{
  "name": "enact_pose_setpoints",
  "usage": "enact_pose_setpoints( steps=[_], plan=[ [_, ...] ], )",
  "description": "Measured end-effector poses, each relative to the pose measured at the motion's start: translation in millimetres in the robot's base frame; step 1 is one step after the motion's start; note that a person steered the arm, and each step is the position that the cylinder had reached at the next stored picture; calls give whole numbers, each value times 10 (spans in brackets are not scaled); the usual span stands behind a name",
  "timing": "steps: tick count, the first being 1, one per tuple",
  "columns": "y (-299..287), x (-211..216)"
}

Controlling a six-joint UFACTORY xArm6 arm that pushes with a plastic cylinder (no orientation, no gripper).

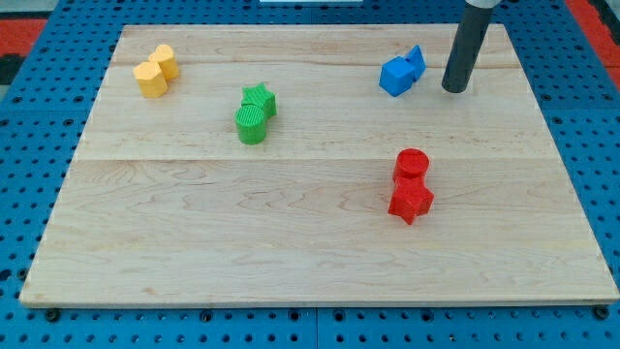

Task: Slide the blue triangle a bit right and up

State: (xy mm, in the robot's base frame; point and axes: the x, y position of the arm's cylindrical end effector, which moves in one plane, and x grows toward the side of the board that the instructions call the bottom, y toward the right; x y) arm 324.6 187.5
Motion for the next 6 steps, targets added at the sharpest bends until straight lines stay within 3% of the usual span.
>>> enact_pose_setpoints(
  steps=[2,4,5,6],
  plan=[
    [-80,-402],
    [-822,-479],
    [-857,-481],
    [-308,-287]
  ],
)
